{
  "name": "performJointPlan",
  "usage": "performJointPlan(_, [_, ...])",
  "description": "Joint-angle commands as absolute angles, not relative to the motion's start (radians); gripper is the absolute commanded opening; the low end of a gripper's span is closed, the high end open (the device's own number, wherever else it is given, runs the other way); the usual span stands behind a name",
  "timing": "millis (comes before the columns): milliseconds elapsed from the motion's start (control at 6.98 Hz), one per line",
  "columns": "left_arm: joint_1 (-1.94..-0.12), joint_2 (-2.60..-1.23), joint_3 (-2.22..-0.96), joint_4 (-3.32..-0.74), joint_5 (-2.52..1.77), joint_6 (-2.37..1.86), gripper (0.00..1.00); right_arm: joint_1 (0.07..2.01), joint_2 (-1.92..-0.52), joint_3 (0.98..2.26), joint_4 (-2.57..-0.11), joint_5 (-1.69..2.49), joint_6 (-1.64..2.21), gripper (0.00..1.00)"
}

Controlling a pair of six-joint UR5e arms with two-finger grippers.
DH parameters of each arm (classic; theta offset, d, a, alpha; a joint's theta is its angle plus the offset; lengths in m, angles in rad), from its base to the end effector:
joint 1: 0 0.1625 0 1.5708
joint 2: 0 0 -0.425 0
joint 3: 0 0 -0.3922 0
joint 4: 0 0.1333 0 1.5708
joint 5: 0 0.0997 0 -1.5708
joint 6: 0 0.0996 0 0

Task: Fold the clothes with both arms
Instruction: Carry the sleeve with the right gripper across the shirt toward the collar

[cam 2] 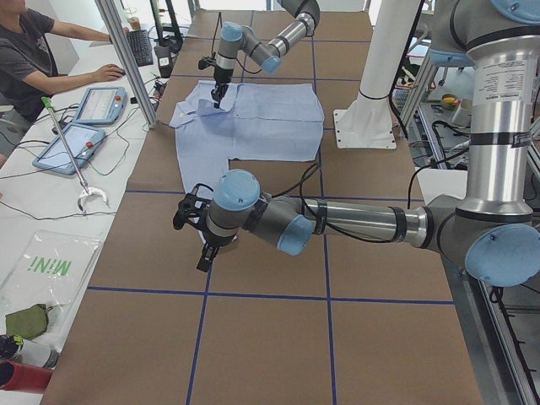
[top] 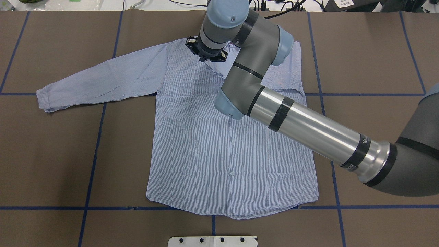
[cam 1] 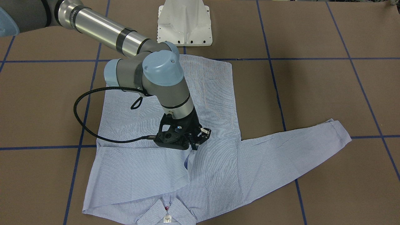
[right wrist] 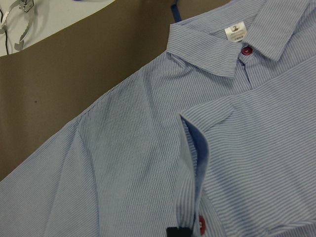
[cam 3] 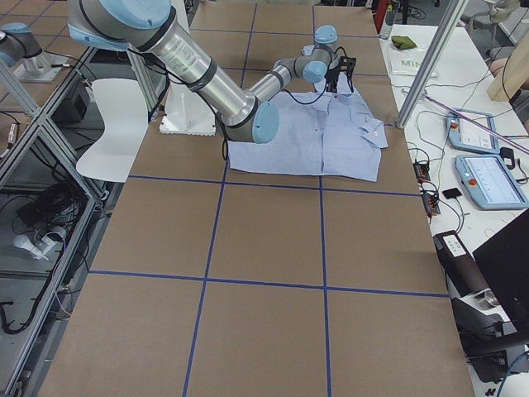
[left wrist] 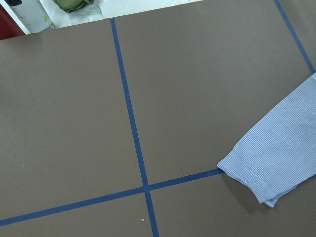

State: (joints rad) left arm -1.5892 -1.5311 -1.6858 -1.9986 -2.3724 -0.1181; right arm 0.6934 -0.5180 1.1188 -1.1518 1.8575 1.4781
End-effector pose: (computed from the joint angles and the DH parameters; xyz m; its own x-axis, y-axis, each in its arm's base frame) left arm -0.0708 -0.4937 0.5703 0.6950 0.2280 -0.6819 0.0987 0.9091 0.4046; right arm -0.5683 -0.6090 0.1163 0.4405 0.2506 0.8620 -0.3887 0.9188 -0.0685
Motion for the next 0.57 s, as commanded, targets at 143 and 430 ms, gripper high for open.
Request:
performJointPlan(143, [-1.589, -1.532, -1.686, -2.0, -2.373, -0.12, 1.0, 0.655, -0.505, 1.103, -1.143, 1.81, 1.48, 0.99])
performJointPlan(430, [-1.574, -1.545, -1.674, -2.008, -2.375, -0.156, 1.0, 0.621, -0.486, 1.103, -1.155, 1.743, 1.485, 1.0])
